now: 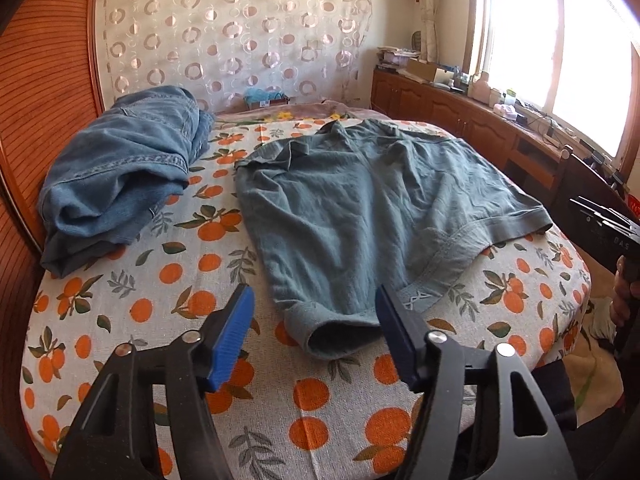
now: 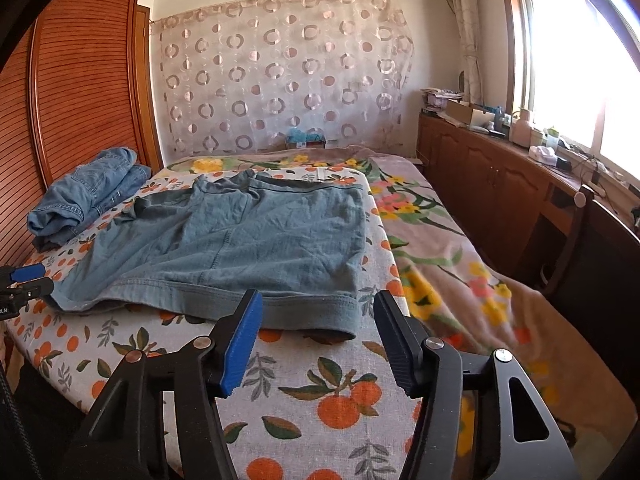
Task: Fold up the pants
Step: 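Move both grippers toward the hem of the grey-blue shorts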
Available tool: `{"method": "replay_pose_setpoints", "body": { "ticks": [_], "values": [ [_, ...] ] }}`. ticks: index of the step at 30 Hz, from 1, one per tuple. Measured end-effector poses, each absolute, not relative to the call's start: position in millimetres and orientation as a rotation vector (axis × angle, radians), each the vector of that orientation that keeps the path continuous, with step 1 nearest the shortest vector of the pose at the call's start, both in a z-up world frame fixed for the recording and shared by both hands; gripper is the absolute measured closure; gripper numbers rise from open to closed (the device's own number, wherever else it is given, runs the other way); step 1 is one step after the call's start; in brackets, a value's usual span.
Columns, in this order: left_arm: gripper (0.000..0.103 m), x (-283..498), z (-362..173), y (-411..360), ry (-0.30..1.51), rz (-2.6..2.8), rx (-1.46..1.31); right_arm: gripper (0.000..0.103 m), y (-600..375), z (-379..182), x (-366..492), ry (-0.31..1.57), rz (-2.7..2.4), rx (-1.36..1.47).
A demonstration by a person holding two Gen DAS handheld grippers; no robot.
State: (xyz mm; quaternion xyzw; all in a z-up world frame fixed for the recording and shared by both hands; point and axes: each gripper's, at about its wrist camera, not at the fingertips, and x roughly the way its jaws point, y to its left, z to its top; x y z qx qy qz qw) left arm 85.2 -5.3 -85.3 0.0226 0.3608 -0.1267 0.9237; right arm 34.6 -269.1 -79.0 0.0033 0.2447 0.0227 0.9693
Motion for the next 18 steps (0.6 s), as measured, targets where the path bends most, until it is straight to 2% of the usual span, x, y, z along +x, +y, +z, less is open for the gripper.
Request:
{"method": "replay_pose_setpoints", "body": {
  "ticks": [4, 18],
  "values": [
    [0.048, 87.9, -93.8, -1.5, 0.774, -0.255, 0.044, 0.05, -271.6, -80.5, 42.2, 0.523, 0.042, 0.025],
    [0.05, 84.5, -110.2, 7.0, 0.818, -0.258, 0.026, 0.052, -275.3, -77.9, 56.8, 0.603, 0.071, 0.072]
  ]
}}
